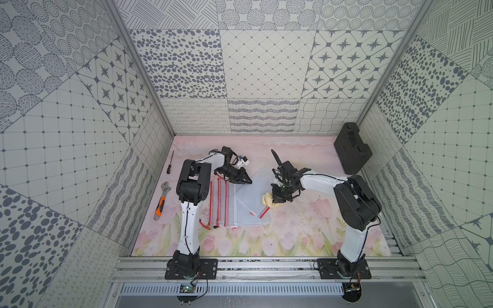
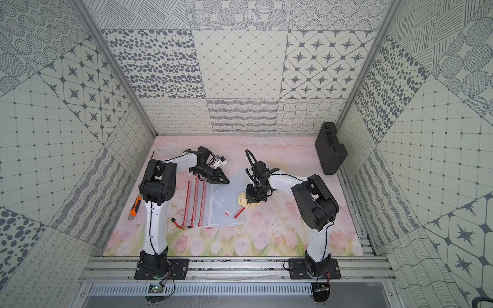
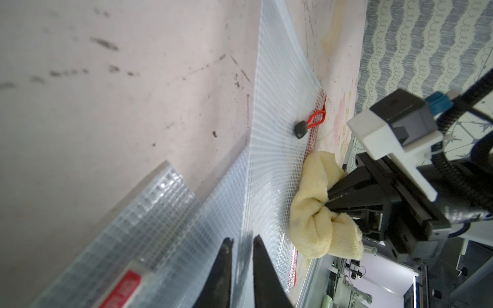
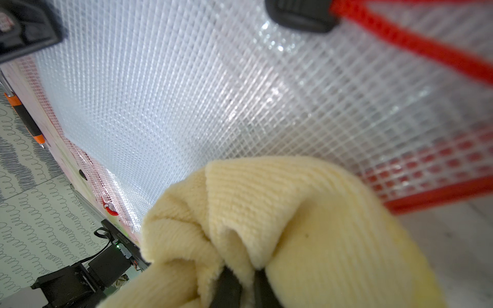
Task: Wipe the document bag
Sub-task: Adjust the document bag at the center of the board.
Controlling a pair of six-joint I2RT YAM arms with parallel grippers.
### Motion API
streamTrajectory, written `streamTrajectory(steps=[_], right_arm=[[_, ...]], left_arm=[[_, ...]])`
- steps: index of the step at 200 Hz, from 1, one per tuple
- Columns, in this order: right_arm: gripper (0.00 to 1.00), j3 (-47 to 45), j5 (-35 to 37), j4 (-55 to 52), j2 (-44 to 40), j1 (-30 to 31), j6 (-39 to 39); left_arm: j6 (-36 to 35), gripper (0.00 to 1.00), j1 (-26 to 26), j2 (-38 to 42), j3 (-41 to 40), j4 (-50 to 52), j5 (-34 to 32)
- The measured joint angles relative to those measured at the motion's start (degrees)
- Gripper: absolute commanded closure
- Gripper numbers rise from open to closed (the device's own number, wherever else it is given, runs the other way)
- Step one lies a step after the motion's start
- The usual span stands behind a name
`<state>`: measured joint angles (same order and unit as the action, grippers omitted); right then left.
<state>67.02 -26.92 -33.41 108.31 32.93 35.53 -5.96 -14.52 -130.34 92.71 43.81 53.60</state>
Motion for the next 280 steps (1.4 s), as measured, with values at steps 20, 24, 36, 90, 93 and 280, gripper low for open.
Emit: streamTrajectory(steps=[20,24,36,90,93,280], right_arm=[[1.00,0.02,-0.09,0.00,-0.04,0.02,0.00],[1.00,0.00,-0.07,0.00,-0.09,0.00,0.00],[1.00,-0.20,0.26,-0.07,-0.81,0.00,0.00],[1.00,1.01,6.62,-12.35,-18.88,-7.37,-0.63],[1.00,1.49,6.82,-12.87,-20.72,-8.39,-0.70],[1.00,-19.10,8.00,-6.54,-18.18,-2.12,2.69]], left_arm=[[0.55,1.00,-0.02,0.15,-0.22,-0.24,-0.55],[0.81,1.00,-0.04,0.22,-0.28,-0.28,-0.72],[1.60,1.00,-0.37,0.92,-0.74,-0.48,-1.64],[11.28,1.00,-8.41,9.44,-6.78,-4.55,-9.66],[11.98,1.00,-8.94,9.75,-7.06,-4.83,-9.99],[48.43,1.00,-34.58,11.61,-22.77,-43.32,-24.41]])
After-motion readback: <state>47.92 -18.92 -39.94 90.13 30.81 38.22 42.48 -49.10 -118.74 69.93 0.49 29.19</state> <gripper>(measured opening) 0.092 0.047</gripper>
